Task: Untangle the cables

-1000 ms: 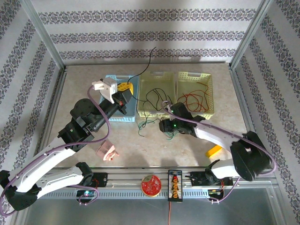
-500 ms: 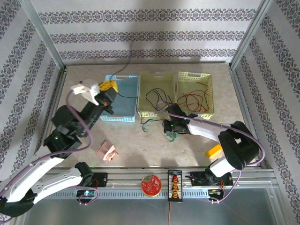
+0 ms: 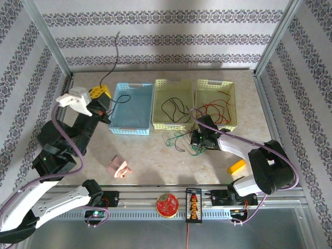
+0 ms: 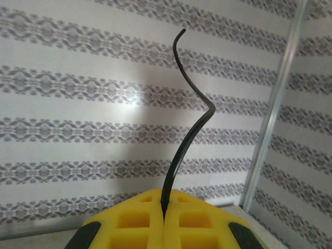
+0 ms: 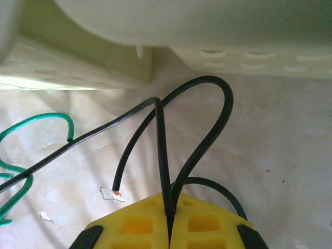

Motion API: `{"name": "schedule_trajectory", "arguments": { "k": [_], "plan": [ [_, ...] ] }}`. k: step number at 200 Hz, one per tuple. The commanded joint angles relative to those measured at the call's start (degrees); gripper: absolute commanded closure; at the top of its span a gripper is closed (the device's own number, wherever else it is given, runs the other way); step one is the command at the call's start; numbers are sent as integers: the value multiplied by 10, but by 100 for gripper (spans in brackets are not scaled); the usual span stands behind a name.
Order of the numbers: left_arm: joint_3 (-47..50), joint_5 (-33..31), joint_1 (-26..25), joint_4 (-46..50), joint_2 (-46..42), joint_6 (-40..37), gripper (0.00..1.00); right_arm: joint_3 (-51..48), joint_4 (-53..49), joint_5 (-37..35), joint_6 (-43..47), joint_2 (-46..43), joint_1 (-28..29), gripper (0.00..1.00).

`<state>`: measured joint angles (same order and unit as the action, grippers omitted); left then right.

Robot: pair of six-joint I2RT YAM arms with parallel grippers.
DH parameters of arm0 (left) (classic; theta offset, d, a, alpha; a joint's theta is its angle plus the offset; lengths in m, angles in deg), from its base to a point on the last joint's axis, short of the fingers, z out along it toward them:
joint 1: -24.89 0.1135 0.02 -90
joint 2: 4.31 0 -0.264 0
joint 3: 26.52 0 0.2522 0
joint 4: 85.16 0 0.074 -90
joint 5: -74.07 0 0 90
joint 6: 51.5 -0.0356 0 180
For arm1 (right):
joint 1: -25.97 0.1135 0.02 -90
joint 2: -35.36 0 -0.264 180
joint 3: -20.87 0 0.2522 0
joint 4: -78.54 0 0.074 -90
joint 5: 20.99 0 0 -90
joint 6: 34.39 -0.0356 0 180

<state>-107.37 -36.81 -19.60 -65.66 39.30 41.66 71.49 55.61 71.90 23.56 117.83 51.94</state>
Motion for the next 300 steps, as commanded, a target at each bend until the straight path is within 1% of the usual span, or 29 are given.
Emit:
{"name": "schedule_trajectory", "arguments": {
  "k": [1, 38, 58, 95, 112, 126, 144, 172, 184, 196, 224, 228, 231, 249, 257, 268, 275, 288, 300],
  "plan": [
    [-40, 65, 5, 20, 53, -11, 100, -24, -21, 7, -8, -11, -5, 98],
    [-91, 47, 7, -31, 164, -32, 100, -34, -13, 9, -2, -51, 2, 96],
    [-117, 50, 24, -65, 236, -32, 100, -36, -14, 6, 5, -74, 8, 95],
    [-155, 125, 93, -132, 359, 53, 100, -41, -22, 2, 14, -111, 11, 94],
    [-172, 152, 108, -153, 407, 71, 100, -48, -23, 0, 16, -128, 12, 94],
    [-181, 167, 116, -152, 443, 88, 100, -54, -23, -2, 16, -140, 12, 94],
    [-175, 206, 128, -133, 479, 132, 100, -59, -24, -2, 20, -149, 11, 94],
    [-154, 259, 128, -84, 532, 184, 100, -59, -24, 0, 23, -149, 11, 94],
    [-133, 254, 128, -73, 549, 218, 100, -58, -23, 3, 24, -144, 11, 94],
    [-102, 241, 129, -83, 556, 255, 100, -55, -23, 6, 25, -139, 11, 94],
    [-51, 221, 128, -112, 563, 303, 100, -53, -23, 7, 26, -136, 13, 94],
    [-49, 219, 128, -113, 564, 307, 95, -53, -22, 7, 27, -137, 13, 93],
    [-49, 217, 128, -112, 565, 308, 90, -54, -22, 7, 26, -138, 13, 94],
    [-56, 215, 128, -103, 568, 304, 46, -55, -22, 7, 27, -141, 14, 94],
    [-61, 215, 128, -98, 567, 298, 32, -55, -23, 6, 27, -142, 14, 94],
    [-67, 218, 128, -91, 559, 286, 22, -56, -23, 6, 28, -143, 13, 93],
    [-68, 219, 125, -88, 551, 274, 18, -57, -23, 6, 28, -144, 14, 93],
    [-64, 221, 117, -82, 531, 247, 16, -58, -23, 5, 28, -147, 14, 93],
    [-53, 245, 105, -76, 513, 210, 15, -59, -23, 5, 27, -148, 14, 93]
  ]
}}
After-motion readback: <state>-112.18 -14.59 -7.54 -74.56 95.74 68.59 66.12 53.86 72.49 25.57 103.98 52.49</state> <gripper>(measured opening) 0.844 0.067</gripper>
